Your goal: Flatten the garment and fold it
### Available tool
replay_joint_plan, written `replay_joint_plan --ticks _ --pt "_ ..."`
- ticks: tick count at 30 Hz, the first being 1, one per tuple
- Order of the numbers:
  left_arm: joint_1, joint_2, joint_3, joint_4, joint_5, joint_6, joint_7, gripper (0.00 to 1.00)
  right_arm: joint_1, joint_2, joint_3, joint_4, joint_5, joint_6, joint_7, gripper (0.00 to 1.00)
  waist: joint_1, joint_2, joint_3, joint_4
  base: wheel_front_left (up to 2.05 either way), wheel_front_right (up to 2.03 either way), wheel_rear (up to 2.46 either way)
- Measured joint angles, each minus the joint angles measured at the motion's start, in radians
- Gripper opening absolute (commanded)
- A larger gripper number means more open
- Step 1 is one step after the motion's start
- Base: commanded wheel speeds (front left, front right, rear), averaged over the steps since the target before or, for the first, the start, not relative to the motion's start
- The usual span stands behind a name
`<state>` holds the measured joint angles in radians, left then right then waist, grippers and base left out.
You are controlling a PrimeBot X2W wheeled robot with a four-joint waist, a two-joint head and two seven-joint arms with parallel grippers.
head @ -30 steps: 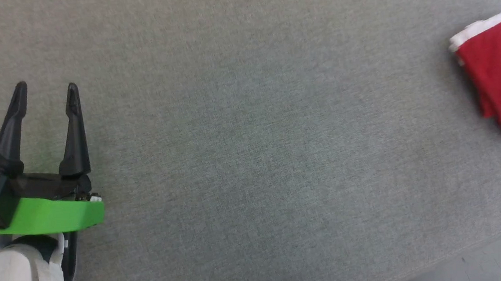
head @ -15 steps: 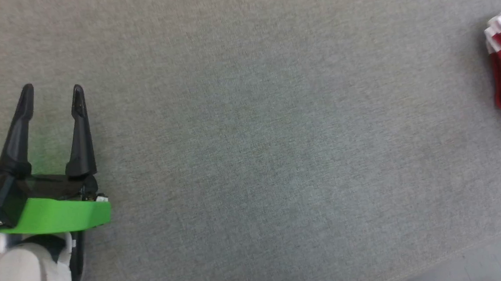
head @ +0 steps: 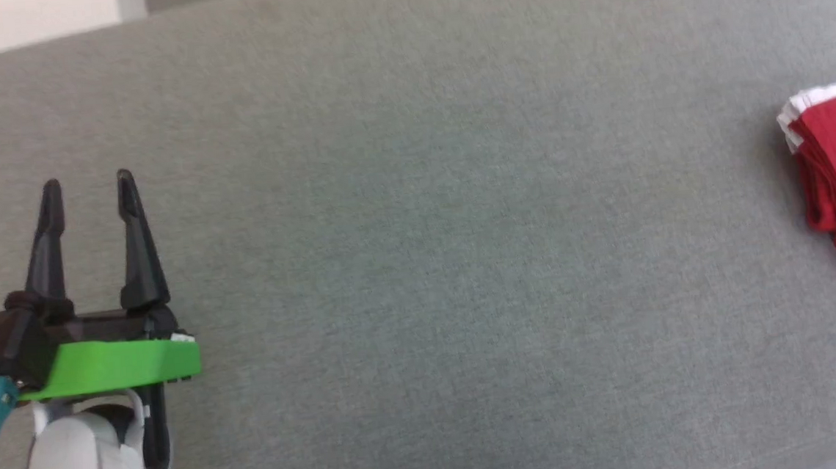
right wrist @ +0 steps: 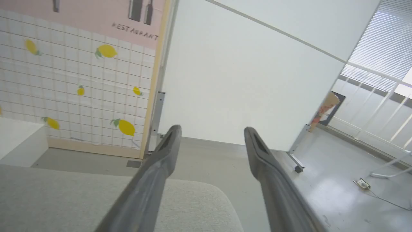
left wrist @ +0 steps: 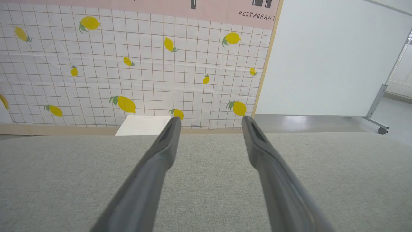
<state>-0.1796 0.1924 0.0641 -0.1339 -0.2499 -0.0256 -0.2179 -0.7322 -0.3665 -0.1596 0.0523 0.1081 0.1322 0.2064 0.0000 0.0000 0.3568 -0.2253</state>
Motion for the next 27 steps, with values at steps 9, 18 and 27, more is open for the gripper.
replay_joint_plan --ticks 9,18,27 --pt "0.001 -0.04 -0.008 0.058 -0.014 0.032 -0.014 1.0 0.173 0.263 0.09 -0.09 -0.024 0.0 -0.224 1.0 0.0 0.0 -0.105 0.104 0.0 0.0 0.0" --pt "0.001 -0.067 -0.04 0.149 -0.014 0.037 -0.023 1.0 0.359 0.314 0.054 0.006 0.036 0.0 -0.399 1.0 0.0 0.0 -0.18 0.217 0.0 0.0 0.0" --pt "0.007 -0.071 -0.079 0.246 -0.001 0.037 -0.03 1.0 0.529 0.316 0.072 0.089 0.117 0.0 -0.458 1.0 0.0 0.0 -0.266 0.27 0.0 0.0 0.0"
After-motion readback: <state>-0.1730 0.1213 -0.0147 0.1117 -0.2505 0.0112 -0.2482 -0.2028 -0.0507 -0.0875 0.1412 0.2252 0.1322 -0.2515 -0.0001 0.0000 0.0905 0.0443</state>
